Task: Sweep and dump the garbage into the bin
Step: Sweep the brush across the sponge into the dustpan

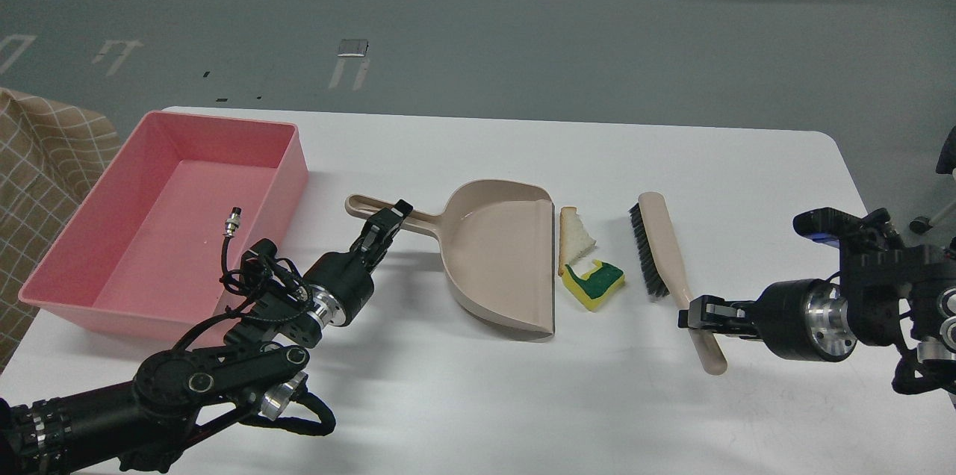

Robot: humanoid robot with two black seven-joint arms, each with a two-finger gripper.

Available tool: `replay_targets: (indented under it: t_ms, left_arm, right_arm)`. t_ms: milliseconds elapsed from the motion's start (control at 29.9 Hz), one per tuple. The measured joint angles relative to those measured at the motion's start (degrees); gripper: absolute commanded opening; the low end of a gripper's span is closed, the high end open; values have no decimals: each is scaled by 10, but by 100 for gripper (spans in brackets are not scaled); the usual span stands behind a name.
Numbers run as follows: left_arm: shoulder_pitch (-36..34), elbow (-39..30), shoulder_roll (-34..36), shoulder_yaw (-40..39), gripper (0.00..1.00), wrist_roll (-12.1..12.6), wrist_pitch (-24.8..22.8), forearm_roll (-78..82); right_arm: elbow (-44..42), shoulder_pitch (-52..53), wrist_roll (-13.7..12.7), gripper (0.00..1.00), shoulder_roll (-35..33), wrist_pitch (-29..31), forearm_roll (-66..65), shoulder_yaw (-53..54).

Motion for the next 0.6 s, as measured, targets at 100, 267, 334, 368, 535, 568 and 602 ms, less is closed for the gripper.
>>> replay_targets:
  t_ms: [100,267,334,368,535,568,602]
  left_arm:
    - [-1,0,0,0,0,0,0,0]
    - [-1,0,0,0,0,0,0,0]
    - [-1,0,0,0,0,0,0,0]
    - [-1,0,0,0,0,0,0,0]
    - [-1,0,0,0,0,0,0,0]
    - [-1,0,0,0,0,0,0,0]
    - [-1,0,0,0,0,0,0,0]
  right_arm:
    - [-1,-1,-1,0,16,0,0,-3]
    - [-3,-3,-3,0,41,0,0,-4]
    - [-4,-5,-3,0,48,0,0,-4]
    - [-5,-6,-3,0,53,0,0,-3]
    - [-11,-11,-3,0,76,0,0,-2]
    - [-13,-12,-3,0,81,0,0,-1]
    - [-15,-13,-3,0,85,0,0,-1]
